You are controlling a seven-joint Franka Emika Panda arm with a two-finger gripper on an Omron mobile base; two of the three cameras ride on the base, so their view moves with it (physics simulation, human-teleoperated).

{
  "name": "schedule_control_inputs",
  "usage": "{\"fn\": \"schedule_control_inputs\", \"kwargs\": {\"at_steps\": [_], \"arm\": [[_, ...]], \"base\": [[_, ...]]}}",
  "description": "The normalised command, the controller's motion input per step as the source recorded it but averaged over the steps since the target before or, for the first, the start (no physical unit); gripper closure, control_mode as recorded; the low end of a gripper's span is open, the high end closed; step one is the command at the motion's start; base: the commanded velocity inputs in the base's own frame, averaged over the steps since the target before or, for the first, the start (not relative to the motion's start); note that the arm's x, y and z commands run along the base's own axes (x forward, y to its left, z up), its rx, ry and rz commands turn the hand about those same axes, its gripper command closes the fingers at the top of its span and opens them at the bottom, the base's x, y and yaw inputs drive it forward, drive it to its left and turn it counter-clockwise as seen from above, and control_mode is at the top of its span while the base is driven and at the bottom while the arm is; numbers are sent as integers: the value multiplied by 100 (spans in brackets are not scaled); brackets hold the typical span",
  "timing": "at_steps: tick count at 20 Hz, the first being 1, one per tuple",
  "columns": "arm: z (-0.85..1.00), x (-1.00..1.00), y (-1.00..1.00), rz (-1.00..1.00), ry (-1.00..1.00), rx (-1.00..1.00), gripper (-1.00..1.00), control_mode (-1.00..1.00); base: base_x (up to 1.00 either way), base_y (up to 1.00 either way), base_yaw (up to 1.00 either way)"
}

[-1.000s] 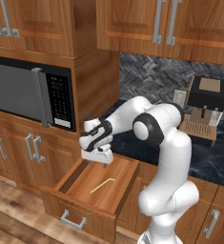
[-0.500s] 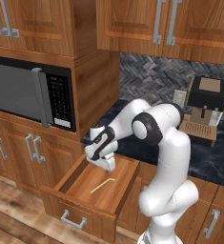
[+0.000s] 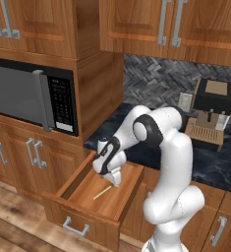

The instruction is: Take a straw from the drawer in front and place it inside the glass cup on the dining counter.

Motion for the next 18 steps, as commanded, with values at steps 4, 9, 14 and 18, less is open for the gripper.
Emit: {"fn": "schedule_control_inputs", "kwargs": {"at_steps": [4, 9, 14, 18], "arm": [[-23, 15, -21, -9, 0, 0, -100, -100], [-23, 15, -4, -5, 0, 0, -100, -100], [-22, 13, 0, -5, 0, 0, -100, -100], [-23, 19, 0, -6, 0, 0, -100, -100]], "base": [[0, 0, 0], [0, 0, 0], [0, 0, 0], [0, 0, 0]]}}
